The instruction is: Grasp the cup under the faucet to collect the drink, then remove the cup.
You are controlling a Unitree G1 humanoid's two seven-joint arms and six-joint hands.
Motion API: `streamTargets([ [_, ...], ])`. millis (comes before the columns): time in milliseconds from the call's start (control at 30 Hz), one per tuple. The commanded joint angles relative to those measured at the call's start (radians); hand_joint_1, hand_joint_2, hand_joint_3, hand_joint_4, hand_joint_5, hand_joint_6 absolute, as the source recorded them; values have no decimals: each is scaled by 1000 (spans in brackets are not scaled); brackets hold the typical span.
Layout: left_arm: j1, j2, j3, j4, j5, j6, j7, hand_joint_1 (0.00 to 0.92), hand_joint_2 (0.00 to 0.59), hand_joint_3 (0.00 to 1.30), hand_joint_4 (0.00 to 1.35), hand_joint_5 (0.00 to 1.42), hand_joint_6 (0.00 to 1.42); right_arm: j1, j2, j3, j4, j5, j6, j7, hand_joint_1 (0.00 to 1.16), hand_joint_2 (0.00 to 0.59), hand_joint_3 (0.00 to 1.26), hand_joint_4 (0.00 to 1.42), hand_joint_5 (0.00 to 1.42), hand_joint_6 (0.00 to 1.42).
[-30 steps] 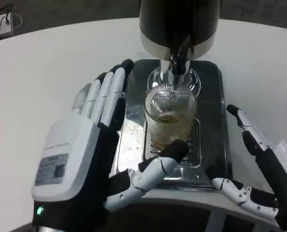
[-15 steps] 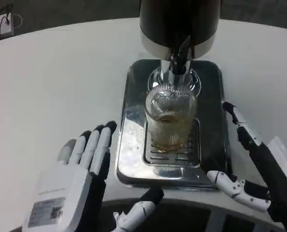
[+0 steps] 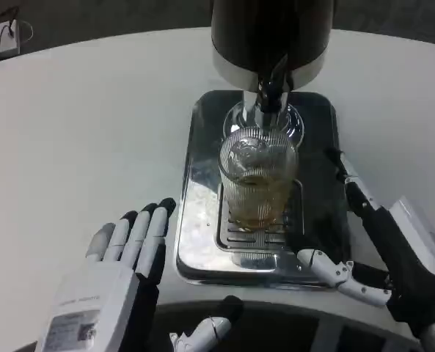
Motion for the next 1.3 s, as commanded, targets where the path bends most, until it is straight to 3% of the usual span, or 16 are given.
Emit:
streamTargets([
  [33,14,12,7,12,-13,-13,14,0,192,0,0,0,0,-29,7,18,31,19,-25,-13,526,266,0,0,71,207],
  [700,20,21,-5,-18,-6,-3,-43,0,193,0,0,0,0,-187,46,48,184,40,-35,-67,585,242,0,11,88,231],
  [1300,15,14,3,-29,-1,10,-61,0,193,0,0,0,0,-259,62,89,283,51,-66,-85,586,238,0,21,108,245],
])
